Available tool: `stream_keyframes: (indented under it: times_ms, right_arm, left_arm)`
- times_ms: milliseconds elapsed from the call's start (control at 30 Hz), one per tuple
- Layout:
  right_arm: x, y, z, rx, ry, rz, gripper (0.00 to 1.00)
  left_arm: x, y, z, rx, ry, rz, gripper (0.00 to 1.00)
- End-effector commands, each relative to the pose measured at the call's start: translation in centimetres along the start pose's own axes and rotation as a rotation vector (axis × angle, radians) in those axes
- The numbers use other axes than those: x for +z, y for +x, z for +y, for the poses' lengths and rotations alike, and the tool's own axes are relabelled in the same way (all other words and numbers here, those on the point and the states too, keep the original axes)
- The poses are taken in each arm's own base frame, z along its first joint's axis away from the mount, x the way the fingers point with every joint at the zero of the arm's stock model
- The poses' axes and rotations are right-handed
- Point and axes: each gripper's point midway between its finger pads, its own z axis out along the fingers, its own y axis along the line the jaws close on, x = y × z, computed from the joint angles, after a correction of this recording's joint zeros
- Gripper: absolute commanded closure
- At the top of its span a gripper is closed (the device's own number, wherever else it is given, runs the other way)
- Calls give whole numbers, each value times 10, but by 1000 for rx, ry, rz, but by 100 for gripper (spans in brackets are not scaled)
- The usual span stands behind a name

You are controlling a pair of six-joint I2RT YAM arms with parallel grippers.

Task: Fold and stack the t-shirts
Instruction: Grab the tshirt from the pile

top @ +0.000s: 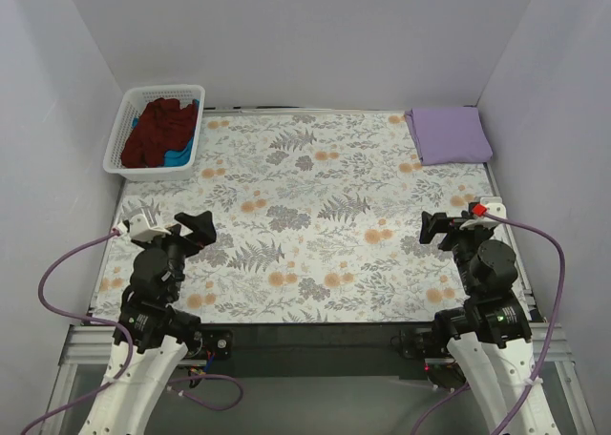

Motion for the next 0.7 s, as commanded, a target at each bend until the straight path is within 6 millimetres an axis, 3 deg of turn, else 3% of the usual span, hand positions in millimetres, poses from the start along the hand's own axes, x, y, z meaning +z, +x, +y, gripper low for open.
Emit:
stream_keyframes:
  times_ms: [0,200,400,500,533,567,600,633,667]
  right_arm:
    - [-1,-14,1,-3,-2,-73,2]
    - [0,-11,8,0,-31,-70,2]
    - [-2,-10,17,-9,-73,-73,2]
    - [-3,-10,20,-9,-89,-77,2]
    - [-4,-10,21,-12,-94,-82,2]
    - [-5,-11,22,-12,-100,-89,2]
    - [-6,-12,23,-13,-107,-91,2]
    - [-6,-13,24,-15,-110,-97,2]
    - [-6,-12,24,-14,-112,-100,2]
  left_arm:
    - [5,0,2,7,-25,7,2]
    - [31,22,0,-6,-82,111,2]
    - [82,38,-19,39,-143,264,3]
    - [121,20,-33,100,-191,248,5]
    - [138,27,-26,135,-243,270,6]
    - [154,-2,-36,145,-260,205,7]
    - [167,-12,-30,148,-291,190,7]
    - [184,-4,-21,164,-329,218,7]
    - [200,-30,-32,142,-322,167,7]
